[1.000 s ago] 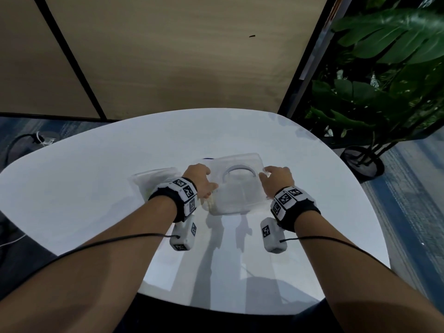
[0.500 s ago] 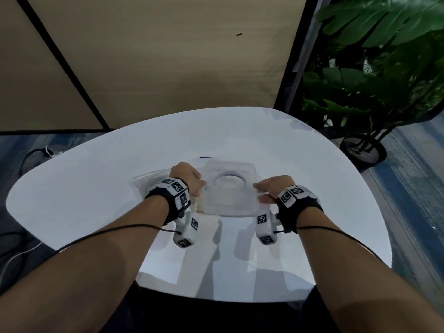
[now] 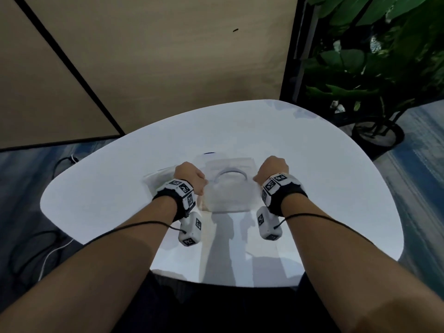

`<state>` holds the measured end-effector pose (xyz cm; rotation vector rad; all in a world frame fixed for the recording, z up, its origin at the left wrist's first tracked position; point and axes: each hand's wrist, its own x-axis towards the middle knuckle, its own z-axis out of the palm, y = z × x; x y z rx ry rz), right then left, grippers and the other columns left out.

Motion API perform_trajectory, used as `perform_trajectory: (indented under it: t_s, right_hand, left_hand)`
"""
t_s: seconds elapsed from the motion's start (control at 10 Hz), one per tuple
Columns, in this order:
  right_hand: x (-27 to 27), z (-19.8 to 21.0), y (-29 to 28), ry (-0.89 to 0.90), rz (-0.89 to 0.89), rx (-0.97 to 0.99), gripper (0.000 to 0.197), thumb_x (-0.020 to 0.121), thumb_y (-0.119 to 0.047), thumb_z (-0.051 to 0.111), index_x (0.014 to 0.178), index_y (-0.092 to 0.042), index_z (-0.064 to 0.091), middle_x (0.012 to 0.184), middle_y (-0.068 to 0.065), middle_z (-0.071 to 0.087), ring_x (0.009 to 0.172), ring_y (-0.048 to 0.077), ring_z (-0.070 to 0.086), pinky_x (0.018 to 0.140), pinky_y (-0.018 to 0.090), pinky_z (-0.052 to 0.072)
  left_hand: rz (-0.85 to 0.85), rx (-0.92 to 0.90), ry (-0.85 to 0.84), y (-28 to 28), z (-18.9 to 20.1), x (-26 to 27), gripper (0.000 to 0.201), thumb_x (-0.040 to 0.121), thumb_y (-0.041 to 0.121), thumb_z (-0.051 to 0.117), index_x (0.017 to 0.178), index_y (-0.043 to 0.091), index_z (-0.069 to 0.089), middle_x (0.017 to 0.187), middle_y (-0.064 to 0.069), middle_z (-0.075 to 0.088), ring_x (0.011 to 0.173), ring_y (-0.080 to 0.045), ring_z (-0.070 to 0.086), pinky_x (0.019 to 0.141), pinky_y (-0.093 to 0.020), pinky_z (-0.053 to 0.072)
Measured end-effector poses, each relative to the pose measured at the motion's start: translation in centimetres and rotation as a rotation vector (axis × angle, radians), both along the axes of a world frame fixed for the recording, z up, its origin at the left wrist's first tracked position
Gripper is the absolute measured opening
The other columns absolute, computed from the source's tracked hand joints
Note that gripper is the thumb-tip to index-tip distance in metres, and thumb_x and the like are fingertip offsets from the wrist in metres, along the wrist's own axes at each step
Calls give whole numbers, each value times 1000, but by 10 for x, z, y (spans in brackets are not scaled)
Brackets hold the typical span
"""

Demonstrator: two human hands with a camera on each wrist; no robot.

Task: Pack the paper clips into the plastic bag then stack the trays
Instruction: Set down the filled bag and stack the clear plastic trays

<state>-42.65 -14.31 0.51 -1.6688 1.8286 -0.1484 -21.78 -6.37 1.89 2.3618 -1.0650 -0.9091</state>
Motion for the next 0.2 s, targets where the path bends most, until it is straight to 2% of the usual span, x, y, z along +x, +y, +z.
perform_trajectory:
  t_s: [0.1,0.2]
  right_hand:
    - [8,14,2,116,83,-38,33,79,-13,70,60,-11,43,85,13,62,88,32,67,64,27,47]
    - [6,18,-18,199,135,56,32,79,-16,71,58,-13,47,75,8,62,72,27,62,58,23,47]
  left_hand:
    - [-115,76,-87,-11,2,7,12,70,15,84,70,6,76,75,-6,76,74,-19,74,79,-38,64]
    - [-262,211,-167,-25,-4,19,33,71,37,82,74,5,75,74,-7,76,75,-22,75,79,-40,64]
